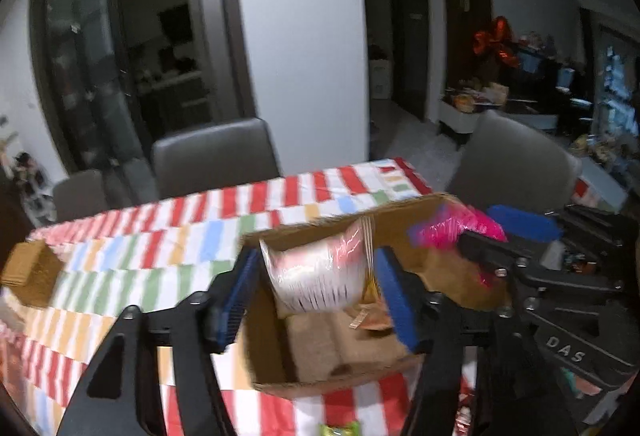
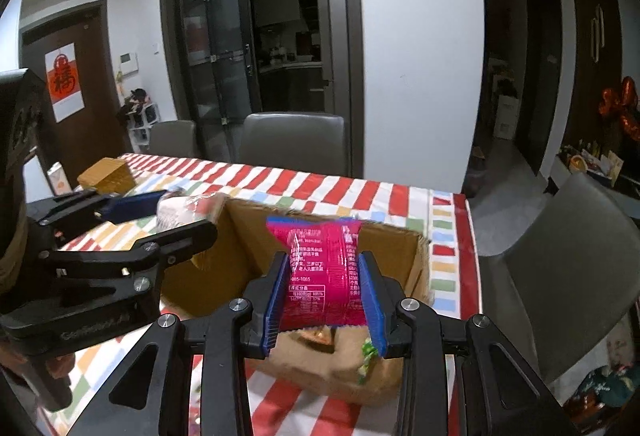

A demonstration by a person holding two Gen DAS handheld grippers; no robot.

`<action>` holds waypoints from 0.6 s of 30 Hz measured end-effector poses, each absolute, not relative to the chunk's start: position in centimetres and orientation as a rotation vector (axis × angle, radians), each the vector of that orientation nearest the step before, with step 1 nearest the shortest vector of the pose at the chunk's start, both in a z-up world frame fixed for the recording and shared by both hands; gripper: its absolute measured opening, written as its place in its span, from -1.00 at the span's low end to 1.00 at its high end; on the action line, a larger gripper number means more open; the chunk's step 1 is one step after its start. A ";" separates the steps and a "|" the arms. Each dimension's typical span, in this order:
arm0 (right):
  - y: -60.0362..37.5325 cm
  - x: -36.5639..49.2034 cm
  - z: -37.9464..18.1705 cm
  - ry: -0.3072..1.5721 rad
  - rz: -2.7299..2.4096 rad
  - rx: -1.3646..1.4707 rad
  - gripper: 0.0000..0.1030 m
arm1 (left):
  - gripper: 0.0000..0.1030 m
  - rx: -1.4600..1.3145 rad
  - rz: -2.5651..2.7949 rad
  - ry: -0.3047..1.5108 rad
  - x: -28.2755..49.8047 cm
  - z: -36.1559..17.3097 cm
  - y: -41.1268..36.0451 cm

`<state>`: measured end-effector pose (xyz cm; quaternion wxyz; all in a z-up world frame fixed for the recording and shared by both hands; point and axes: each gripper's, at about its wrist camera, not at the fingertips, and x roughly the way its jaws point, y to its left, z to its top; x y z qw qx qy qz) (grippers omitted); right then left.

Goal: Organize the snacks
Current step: 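Carry both packets into the cardboard box and open both tools to release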

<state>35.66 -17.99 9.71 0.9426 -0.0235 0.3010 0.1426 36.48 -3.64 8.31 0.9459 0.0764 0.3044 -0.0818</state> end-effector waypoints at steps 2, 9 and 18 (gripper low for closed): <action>-18.0 35.4 9.7 0.601 0.249 -0.053 0.03 | 0.46 0.159 -0.153 0.614 35.9 8.4 -3.4; -17.8 32.4 10.2 0.588 0.283 -0.065 0.03 | 0.51 0.162 -0.139 0.617 32.6 8.8 -2.8; -17.3 27.5 10.4 0.603 0.344 -0.062 0.03 | 0.53 0.130 -0.127 0.645 26.7 8.7 -1.8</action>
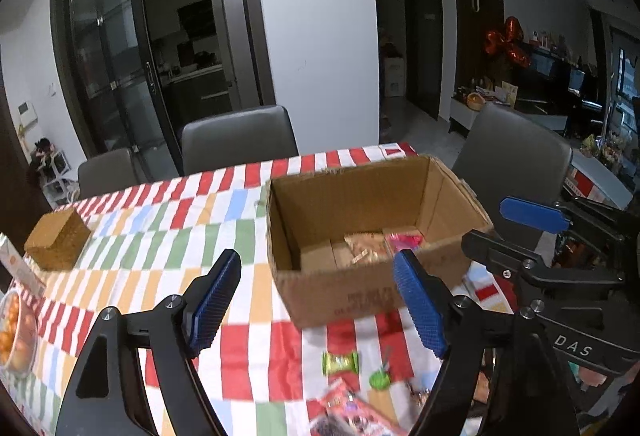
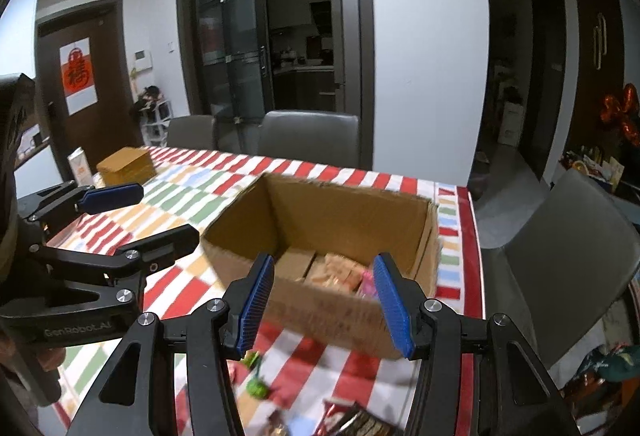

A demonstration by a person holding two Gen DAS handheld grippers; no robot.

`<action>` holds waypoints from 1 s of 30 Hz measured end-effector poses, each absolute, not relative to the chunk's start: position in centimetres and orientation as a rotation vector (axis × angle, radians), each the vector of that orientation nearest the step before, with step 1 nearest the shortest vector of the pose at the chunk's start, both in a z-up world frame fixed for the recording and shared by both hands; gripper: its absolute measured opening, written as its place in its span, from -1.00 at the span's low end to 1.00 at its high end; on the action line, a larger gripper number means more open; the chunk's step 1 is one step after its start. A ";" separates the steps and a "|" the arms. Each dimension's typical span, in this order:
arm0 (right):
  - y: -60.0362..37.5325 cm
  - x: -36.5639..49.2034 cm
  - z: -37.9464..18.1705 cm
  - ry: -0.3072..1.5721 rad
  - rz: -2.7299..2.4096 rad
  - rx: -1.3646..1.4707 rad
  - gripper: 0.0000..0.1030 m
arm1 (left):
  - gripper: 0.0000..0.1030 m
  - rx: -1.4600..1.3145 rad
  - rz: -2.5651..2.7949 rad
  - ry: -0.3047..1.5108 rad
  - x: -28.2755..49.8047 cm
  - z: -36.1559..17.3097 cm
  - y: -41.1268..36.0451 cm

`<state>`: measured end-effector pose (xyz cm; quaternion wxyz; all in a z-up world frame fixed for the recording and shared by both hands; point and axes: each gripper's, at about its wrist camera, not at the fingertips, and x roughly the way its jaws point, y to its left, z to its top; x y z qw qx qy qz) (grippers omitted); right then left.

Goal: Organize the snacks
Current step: 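Carry both packets into the cardboard box and open both tools to release, then grasp the dark chocolate bar with the left tool while the right tool grasps a wrapped candy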

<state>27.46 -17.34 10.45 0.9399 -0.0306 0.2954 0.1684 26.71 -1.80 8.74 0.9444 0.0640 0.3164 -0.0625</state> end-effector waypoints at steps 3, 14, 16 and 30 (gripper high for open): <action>-17.0 26.1 9.9 0.621 0.366 -0.068 0.03 | 0.53 0.118 -0.116 0.656 25.2 8.3 -1.4; -15.6 22.8 7.1 0.707 0.427 -0.080 0.03 | 0.53 0.059 -0.100 0.750 20.8 5.3 -0.3; -15.4 22.3 6.5 0.724 0.434 -0.086 0.03 | 0.53 0.054 -0.094 0.769 20.4 4.6 -0.1; -15.0 20.4 -0.1 0.908 0.455 -0.094 -0.07 | 0.53 0.007 -0.084 0.956 18.2 -2.7 0.1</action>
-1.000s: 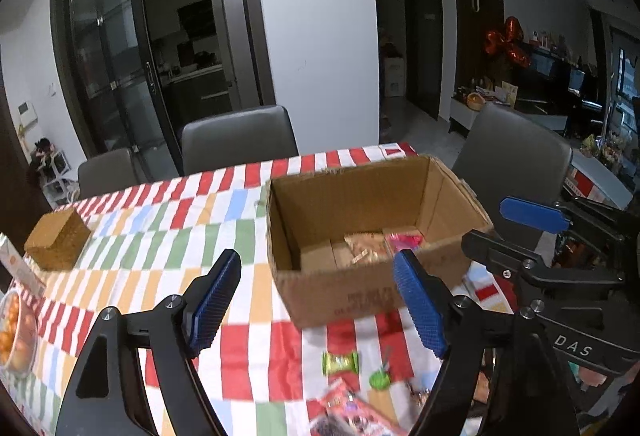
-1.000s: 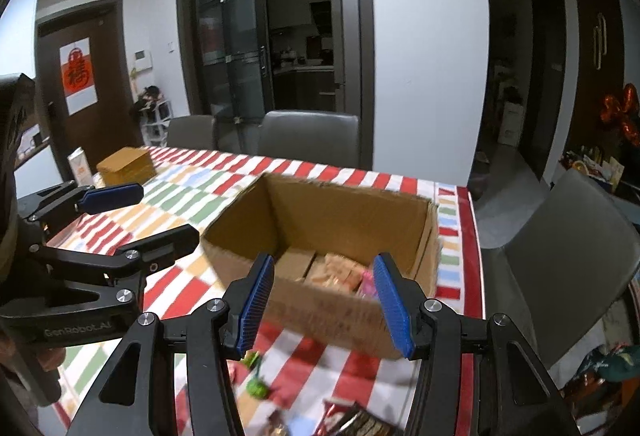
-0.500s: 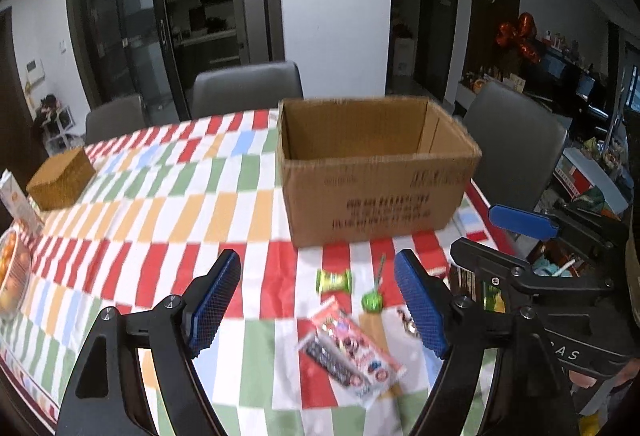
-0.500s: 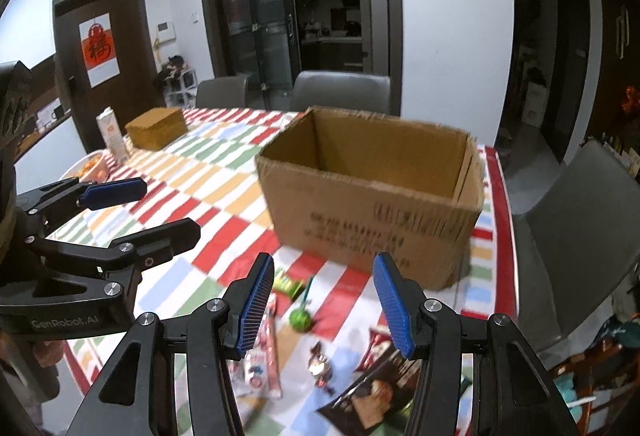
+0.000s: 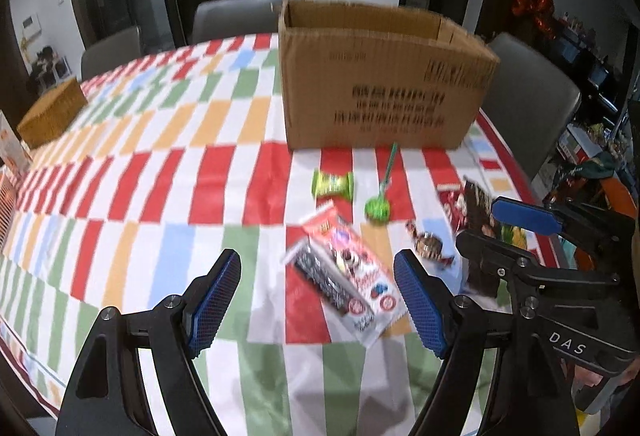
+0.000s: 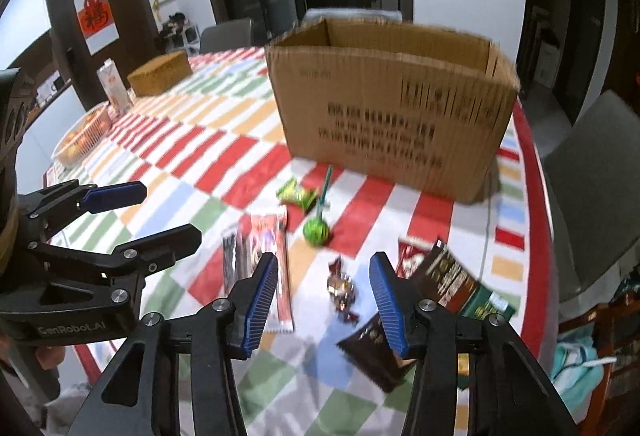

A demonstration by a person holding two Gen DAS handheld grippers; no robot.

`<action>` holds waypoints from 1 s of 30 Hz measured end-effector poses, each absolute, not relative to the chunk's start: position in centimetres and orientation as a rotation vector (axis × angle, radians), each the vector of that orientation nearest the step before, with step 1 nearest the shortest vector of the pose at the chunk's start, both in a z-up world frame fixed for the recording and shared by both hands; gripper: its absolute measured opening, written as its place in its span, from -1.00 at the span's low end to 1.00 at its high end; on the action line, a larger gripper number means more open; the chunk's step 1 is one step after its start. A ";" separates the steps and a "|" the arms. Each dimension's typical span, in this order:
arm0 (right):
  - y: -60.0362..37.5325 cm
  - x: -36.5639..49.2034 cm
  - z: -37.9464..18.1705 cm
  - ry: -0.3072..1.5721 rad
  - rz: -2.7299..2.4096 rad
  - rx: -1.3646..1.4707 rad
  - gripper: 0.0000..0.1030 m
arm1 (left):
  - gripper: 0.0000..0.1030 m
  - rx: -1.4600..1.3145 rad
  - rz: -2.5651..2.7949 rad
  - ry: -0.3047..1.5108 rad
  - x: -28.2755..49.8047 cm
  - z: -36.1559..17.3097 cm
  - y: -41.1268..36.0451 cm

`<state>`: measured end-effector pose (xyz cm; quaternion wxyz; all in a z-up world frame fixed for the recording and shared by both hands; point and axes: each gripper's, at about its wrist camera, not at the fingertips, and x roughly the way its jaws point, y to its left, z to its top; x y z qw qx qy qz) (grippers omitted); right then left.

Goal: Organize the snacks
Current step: 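Grasp the dark chocolate bar with the left tool while the right tool grasps a wrapped candy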

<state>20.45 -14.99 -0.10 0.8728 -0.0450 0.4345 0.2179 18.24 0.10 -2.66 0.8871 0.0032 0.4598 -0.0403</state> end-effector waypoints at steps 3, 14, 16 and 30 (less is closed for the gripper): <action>-14.9 20.4 -1.4 0.946 0.461 -0.096 -0.12 | 0.52 -0.003 -0.087 0.991 18.2 -4.0 0.2; -14.3 21.8 -4.6 1.043 0.465 -0.114 -0.26 | 0.31 -0.013 -0.064 1.079 20.1 -7.9 0.5; -14.1 22.2 -5.1 1.061 0.470 -0.116 -0.32 | 0.26 -0.022 -0.065 1.088 20.5 -8.2 0.6; -13.2 24.1 -7.2 1.127 0.486 -0.104 -0.55 | -0.23 -0.136 -0.105 1.158 22.6 -10.2 1.0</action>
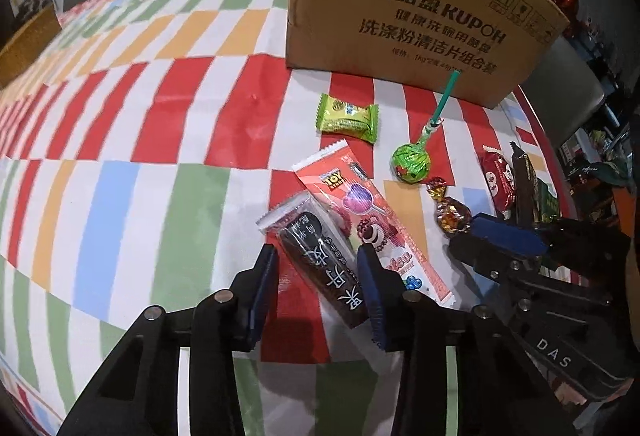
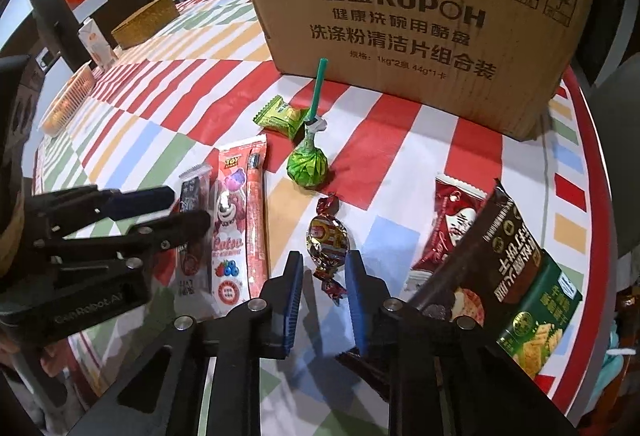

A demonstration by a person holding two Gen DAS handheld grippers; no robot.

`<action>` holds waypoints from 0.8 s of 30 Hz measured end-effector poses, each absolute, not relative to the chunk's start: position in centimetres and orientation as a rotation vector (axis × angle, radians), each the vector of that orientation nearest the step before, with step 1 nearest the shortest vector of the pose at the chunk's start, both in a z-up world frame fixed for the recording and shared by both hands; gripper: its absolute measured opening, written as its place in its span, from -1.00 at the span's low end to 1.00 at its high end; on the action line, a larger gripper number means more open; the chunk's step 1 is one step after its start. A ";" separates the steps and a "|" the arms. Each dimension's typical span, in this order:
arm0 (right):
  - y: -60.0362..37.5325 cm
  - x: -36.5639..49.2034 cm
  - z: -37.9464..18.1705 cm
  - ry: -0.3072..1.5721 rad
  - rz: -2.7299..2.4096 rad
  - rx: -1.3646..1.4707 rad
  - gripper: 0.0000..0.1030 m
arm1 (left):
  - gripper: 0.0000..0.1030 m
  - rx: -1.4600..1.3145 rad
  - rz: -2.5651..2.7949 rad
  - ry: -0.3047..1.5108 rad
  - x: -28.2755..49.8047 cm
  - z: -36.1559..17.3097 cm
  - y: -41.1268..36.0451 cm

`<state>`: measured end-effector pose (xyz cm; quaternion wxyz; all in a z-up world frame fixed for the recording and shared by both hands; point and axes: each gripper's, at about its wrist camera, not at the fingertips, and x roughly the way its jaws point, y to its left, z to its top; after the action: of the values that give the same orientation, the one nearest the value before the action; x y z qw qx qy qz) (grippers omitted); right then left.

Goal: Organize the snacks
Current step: 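Grasp the dark chocolate bar with the left tool while the right tool grasps a wrapped candy, then carry both items over the box and open both tools to drop them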

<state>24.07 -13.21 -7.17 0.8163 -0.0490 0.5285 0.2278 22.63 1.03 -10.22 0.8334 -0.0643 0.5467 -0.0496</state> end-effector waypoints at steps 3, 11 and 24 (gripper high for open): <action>-13.0 24.4 -7.3 1.137 0.491 -0.089 -0.59 | -0.27 -0.155 -0.106 1.159 22.8 -10.3 1.2; -12.0 24.8 -7.8 1.133 0.494 -0.065 -0.67 | -0.59 -0.140 -0.123 1.145 22.7 -10.3 0.9; -13.6 22.5 -4.2 1.011 0.465 -0.047 -0.67 | -0.62 -0.119 -0.130 1.036 20.5 -6.9 0.7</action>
<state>22.47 -13.58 -4.24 0.8487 -0.0223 0.4800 0.2209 20.48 0.67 -6.86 0.8651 -0.0566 0.4946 -0.0622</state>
